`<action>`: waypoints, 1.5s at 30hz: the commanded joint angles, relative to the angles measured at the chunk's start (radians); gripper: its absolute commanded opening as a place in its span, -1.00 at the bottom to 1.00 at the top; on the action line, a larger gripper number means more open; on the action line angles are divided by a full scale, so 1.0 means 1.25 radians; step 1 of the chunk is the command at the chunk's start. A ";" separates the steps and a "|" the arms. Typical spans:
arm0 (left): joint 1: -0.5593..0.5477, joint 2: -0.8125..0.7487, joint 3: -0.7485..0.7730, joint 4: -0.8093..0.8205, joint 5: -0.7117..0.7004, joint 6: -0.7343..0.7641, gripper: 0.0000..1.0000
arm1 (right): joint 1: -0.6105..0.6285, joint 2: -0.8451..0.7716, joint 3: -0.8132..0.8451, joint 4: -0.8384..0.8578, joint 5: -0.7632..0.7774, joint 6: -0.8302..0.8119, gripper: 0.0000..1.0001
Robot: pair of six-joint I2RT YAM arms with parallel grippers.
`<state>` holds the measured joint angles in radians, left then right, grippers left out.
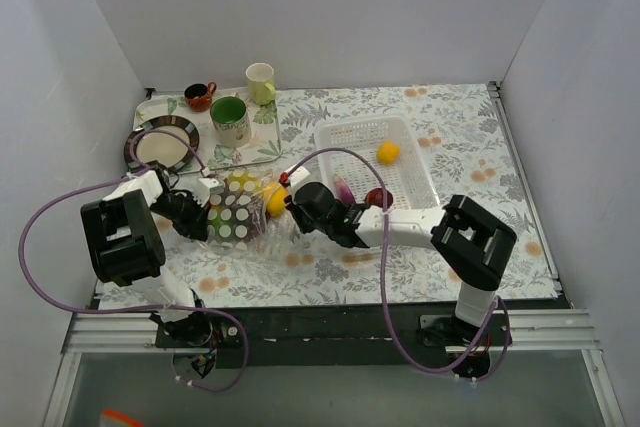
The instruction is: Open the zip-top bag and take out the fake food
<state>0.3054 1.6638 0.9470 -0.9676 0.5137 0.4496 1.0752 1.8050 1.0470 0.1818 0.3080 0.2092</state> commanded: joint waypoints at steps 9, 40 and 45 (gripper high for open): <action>-0.003 -0.018 -0.029 -0.003 -0.010 0.021 -1.00 | 0.020 0.094 0.181 0.055 0.085 0.052 0.05; -0.004 0.004 -0.052 0.006 -0.037 0.027 -1.00 | 0.000 0.160 0.207 -0.023 0.118 0.067 -0.44; -0.003 0.004 -0.054 0.012 -0.032 0.024 -1.00 | 0.000 0.003 0.134 -0.020 0.105 0.032 -0.53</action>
<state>0.3054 1.6562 0.9264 -0.9691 0.5209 0.4667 1.0718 1.9789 1.2507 0.1490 0.4534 0.2733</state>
